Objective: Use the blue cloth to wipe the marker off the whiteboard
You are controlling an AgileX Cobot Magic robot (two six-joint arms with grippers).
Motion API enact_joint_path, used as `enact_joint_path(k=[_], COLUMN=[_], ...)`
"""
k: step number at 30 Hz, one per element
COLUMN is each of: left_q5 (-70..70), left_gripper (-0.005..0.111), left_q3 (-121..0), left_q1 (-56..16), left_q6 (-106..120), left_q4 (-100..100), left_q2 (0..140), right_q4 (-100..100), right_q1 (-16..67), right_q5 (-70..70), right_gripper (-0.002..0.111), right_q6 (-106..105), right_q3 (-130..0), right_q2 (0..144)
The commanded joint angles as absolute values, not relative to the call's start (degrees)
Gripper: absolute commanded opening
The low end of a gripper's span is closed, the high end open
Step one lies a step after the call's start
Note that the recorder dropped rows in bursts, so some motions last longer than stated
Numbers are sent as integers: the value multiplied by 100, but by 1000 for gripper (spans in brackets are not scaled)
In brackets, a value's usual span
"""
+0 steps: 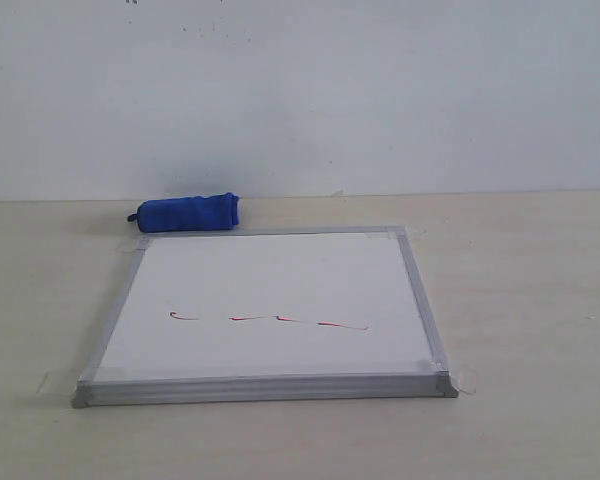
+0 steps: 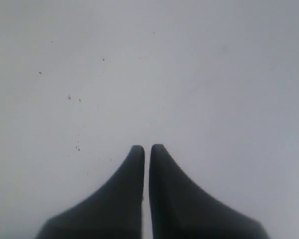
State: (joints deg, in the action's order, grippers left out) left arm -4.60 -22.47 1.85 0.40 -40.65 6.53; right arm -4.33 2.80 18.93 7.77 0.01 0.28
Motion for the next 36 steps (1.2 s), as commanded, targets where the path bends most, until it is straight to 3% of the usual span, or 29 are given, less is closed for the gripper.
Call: enact_joint_path(k=[1,12,23,29,36], left_q5=[532,4523,3704,4598,5279], left_gripper=[4,4,4,4,4], left_q3=[-3475,-6839,-8019,-9779,-12071], left_q1=[202,202,202,177,-473], left_q6=[0,2867,5180,4578,3322], left_q4=[-3056,-2930,-2903,-2524,-43], left_q2=[2008,6116,9174,10953,12610], right_q4=[-467,-467,-467,-467,-467], right_q1=[235,235,235,235,235], right_q5=[1842,1842,1842,1868,1868], right_gripper=[0,0,0,0,0], right_q6=[774,774,774,774,774], right_q3=[0,0,0,0,0], right_q2=[0,0,0,0,0])
